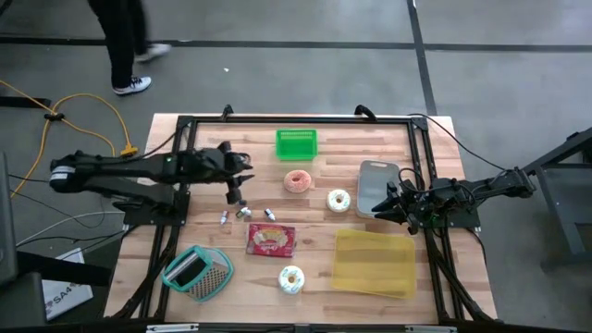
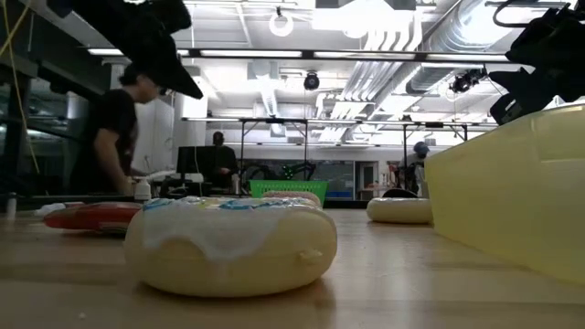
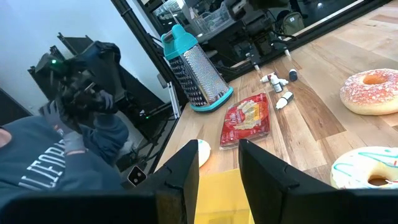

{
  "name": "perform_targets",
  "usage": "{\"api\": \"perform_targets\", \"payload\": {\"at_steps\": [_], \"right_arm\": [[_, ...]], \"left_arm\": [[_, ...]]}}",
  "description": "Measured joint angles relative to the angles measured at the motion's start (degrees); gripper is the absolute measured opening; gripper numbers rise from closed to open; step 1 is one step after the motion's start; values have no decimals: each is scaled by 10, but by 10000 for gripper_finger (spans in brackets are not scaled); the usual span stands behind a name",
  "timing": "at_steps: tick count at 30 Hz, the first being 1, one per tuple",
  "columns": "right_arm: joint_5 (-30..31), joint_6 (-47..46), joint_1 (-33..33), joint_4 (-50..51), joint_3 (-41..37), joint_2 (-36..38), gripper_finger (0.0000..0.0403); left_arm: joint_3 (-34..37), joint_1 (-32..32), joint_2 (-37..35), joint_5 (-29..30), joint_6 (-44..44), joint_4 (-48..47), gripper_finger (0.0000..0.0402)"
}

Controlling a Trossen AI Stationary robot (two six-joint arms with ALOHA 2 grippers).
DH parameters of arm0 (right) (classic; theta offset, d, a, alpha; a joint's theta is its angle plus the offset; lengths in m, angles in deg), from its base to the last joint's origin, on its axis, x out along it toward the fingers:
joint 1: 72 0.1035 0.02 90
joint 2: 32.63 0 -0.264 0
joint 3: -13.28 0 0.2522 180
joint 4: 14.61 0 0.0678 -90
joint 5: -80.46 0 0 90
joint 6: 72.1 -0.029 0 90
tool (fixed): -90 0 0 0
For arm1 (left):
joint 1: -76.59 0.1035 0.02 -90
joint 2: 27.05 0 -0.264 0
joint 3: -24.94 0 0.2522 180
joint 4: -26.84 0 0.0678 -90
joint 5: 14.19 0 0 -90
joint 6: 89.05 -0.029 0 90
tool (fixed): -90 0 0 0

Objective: Pick & Place Food Item
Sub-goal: Put the blue food coloring bottle into the green bin

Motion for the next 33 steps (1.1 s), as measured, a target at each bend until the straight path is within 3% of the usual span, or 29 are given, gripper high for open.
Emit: {"api": "perform_targets", "payload": {"at_steps": [16, 33], "right_arm": [[0, 0, 0, 0, 0, 0, 100], [0, 0, 0, -3, 0, 0, 100]], "left_arm": [[-26, -112, 77, 20, 65, -108, 113], [-26, -133, 174, -7, 83, -118, 113]]}}
